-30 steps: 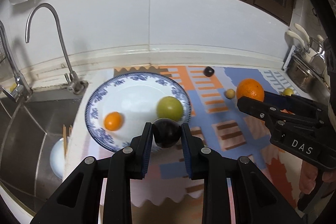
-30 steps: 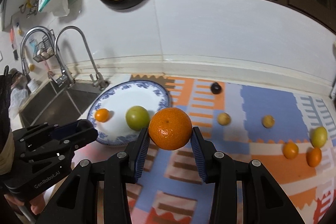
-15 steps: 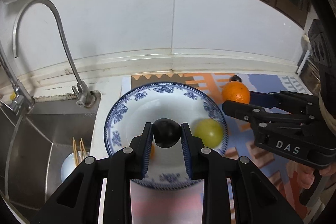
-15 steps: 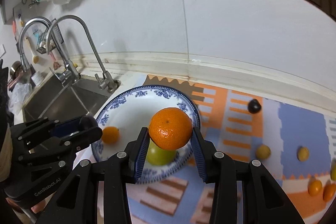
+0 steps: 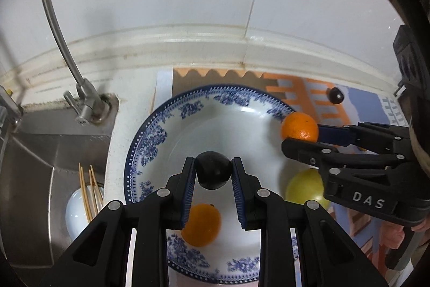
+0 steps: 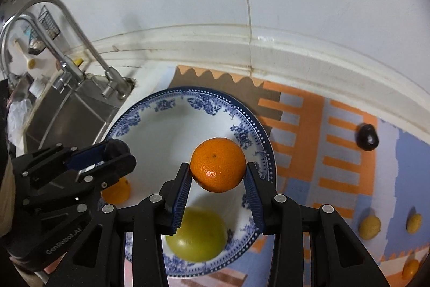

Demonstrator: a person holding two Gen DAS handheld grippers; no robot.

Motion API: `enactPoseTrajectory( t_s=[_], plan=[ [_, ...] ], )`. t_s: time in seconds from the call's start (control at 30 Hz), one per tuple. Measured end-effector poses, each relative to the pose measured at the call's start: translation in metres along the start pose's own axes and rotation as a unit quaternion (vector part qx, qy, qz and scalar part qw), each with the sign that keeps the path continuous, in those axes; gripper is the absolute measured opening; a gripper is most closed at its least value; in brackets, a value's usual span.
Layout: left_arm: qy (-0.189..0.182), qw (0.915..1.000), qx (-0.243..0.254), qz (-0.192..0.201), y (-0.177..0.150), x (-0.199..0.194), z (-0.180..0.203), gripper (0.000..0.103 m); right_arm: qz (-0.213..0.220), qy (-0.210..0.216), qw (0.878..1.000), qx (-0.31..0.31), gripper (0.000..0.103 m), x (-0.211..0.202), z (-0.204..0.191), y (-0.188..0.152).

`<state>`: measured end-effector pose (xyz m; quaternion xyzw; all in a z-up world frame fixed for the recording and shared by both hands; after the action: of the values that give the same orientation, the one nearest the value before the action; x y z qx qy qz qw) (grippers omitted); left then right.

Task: Organize fruits
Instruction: 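Lower the plum and orange onto the plate and open both tools, then move both tools back to the oranges on the mat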

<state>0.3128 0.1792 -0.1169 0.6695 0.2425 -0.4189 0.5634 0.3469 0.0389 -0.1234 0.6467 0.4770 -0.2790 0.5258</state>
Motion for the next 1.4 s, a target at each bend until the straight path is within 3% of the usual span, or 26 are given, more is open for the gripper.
enactPoseTrajectory(
  t_s=[0.23, 0.37, 0.47, 0.6, 0.87, 0.9, 1.13, 1.4],
  plan=[
    [0.001, 1.0, 0.0, -0.009, 0.0, 0.006, 0.0, 0.028, -0.016, 0.002, 1.0, 0.001, 0.042, 0.009, -0.002, 0.001],
    [0.015, 0.9999, 0.003, -0.005, 0.001, 0.002, 0.0, 0.038, -0.022, 0.005, 1.0, -0.004, 0.042, 0.01, -0.003, 0.002],
    [0.019, 0.9998, 0.0, -0.002, 0.001, -0.005, -0.001, 0.038, -0.014, 0.007, 1.0, -0.004, 0.052, 0.006, -0.003, 0.002],
    [0.04, 0.9992, -0.001, 0.01, -0.001, -0.022, 0.001, 0.038, 0.009, 0.009, 1.0, -0.007, 0.052, -0.011, -0.003, 0.0],
    [0.041, 0.9973, 0.006, 0.06, -0.006, -0.068, 0.028, 0.048, 0.073, -0.013, 0.997, -0.012, 0.055, -0.065, 0.003, -0.016],
    [0.039, 0.9969, 0.007, 0.067, -0.006, -0.074, 0.033, 0.048, 0.081, -0.018, 0.996, -0.012, 0.058, -0.073, 0.005, -0.018],
    [0.035, 0.9922, 0.033, 0.115, -0.009, -0.107, 0.074, 0.056, 0.145, -0.032, 0.989, 0.021, 0.059, -0.128, 0.029, -0.037],
    [0.004, 0.984, 0.074, 0.162, -0.007, -0.135, 0.129, 0.061, 0.194, -0.055, 0.977, 0.064, 0.064, -0.181, 0.065, -0.066]
  ],
)
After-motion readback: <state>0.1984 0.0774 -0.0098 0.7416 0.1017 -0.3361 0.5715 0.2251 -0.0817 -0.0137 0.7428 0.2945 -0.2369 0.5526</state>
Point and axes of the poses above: each gripper's, at about its wrist camera, not at the fingertips, and x roughly the way its jaws point, z to its right, y to its top, the point moved 1 cm from there along x, roughly the way its jaws point, and after that the axes turned 13 degrees about x, right-handed, at the moved point
